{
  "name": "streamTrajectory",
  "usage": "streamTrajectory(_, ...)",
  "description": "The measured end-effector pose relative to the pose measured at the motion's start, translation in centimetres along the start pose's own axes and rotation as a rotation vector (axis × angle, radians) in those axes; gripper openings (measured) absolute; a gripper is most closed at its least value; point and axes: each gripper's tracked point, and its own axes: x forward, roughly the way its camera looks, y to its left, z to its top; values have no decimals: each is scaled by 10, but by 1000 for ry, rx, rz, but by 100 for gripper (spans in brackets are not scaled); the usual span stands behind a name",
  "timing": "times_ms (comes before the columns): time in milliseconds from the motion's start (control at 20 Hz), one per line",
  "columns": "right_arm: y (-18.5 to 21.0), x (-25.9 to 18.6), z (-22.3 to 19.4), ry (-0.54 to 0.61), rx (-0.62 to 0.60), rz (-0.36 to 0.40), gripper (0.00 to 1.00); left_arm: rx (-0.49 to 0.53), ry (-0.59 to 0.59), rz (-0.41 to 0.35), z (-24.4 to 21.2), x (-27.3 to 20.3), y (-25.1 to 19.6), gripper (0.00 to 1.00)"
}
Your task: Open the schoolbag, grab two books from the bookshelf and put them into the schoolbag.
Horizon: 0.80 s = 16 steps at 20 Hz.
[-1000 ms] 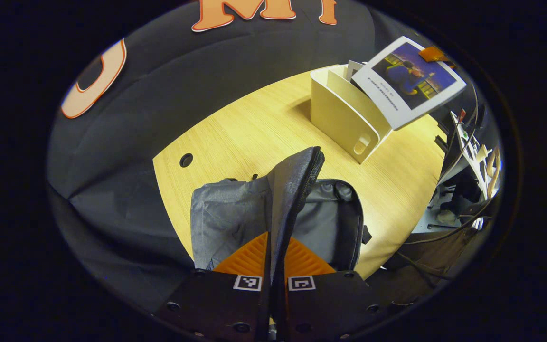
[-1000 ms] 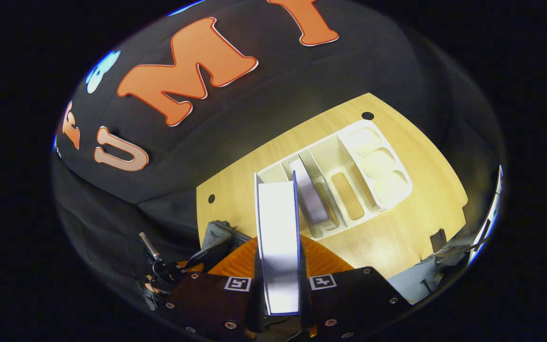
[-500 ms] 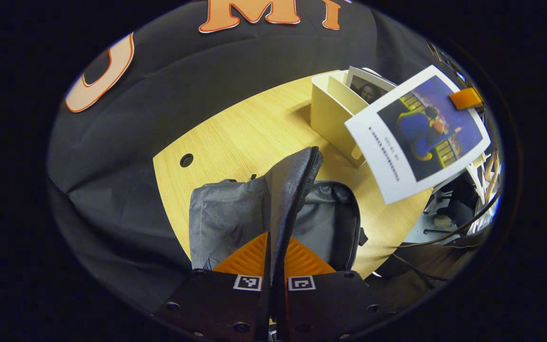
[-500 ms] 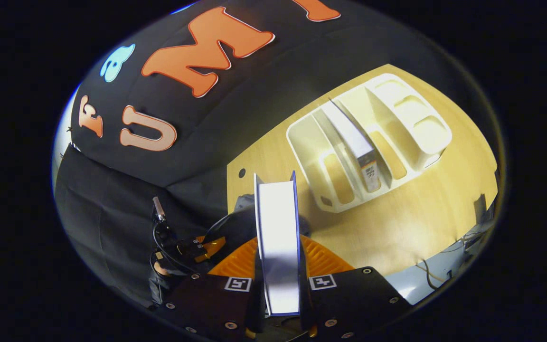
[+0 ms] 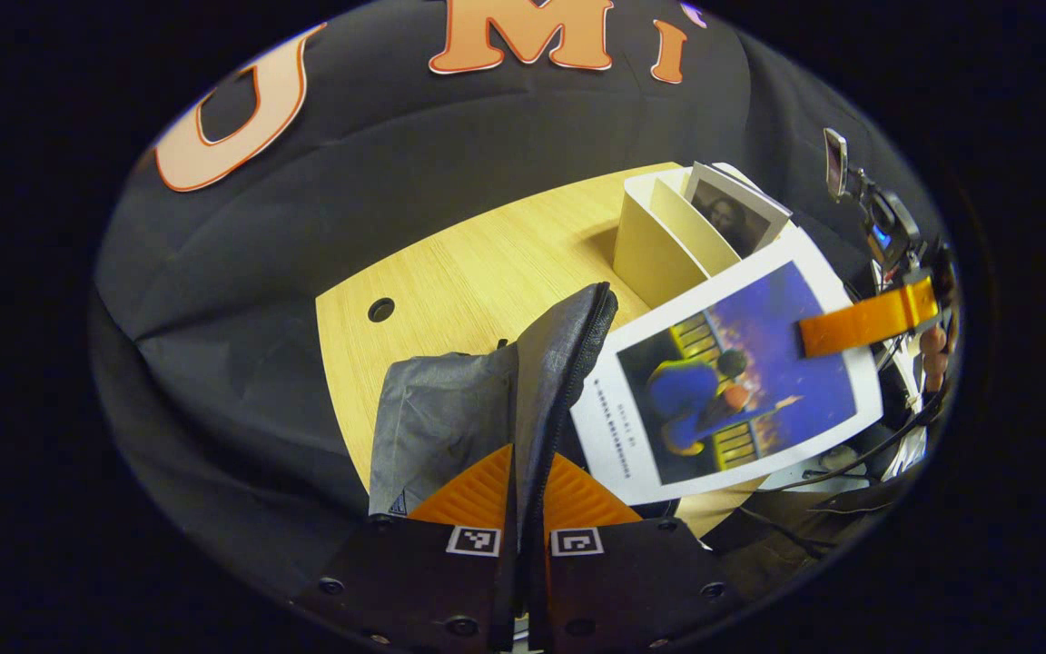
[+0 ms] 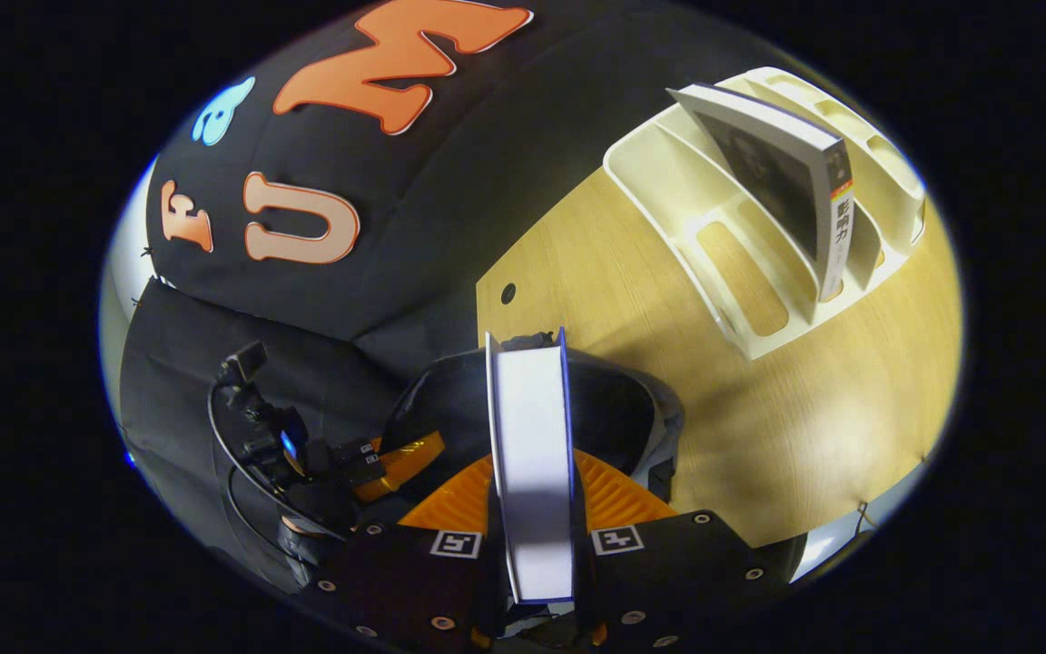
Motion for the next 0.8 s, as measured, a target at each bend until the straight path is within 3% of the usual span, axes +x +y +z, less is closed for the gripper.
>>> streamTrajectory(150,0,44,-18,37,55,38,30,3,-22,26,3,-4,3,6)
streamTrajectory(400,2,85,-22,-1,60,91,29,1,-49,26,4,-11,-2,6)
streamTrajectory(550,3,110,-33,16,126,123,30,1,-52,24,7,-10,-7,6)
streamTrajectory(800,8,133,-42,10,139,125,29,-5,-58,32,6,-12,-9,6)
